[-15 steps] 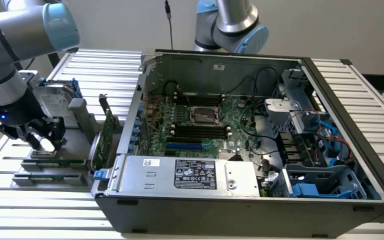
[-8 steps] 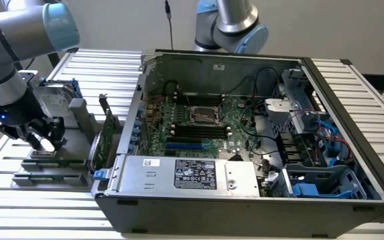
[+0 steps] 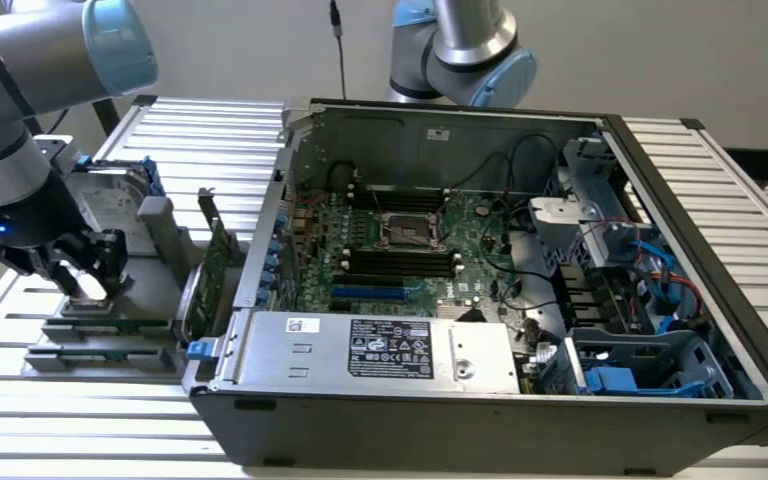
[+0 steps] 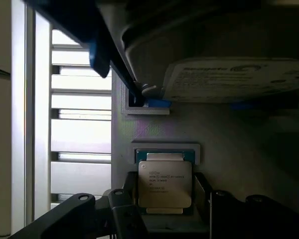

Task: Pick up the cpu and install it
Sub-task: 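Pick up the cpu and move it towards the insertion slot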

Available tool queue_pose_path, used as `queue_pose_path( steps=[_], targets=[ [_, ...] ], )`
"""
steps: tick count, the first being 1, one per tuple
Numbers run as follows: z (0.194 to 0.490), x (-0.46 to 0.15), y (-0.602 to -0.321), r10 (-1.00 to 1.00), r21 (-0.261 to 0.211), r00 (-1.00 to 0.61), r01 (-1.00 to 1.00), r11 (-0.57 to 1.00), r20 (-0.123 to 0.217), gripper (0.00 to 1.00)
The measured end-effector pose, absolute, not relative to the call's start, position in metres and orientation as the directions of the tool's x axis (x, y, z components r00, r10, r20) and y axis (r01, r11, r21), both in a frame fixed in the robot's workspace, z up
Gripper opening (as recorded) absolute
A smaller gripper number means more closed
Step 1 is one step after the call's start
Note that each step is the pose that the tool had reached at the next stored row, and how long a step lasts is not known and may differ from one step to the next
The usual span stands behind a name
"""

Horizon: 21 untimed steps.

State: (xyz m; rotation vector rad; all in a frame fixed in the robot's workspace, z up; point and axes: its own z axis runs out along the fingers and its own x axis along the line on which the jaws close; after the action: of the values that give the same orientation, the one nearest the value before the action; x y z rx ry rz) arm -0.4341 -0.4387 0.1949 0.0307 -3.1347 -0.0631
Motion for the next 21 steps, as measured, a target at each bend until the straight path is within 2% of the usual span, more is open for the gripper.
queue_pose_path(
  steps=[7, 21],
  targets=[
    [0.217, -0.433, -0.439, -0.02, 0.042, -1.0, -0.019, 0.999, 0.009, 0.55],
    [0.281, -0.417, -0.439, -0.02, 0.042, -1.0, -0.019, 0.999, 0.011, 0.55]
  ],
)
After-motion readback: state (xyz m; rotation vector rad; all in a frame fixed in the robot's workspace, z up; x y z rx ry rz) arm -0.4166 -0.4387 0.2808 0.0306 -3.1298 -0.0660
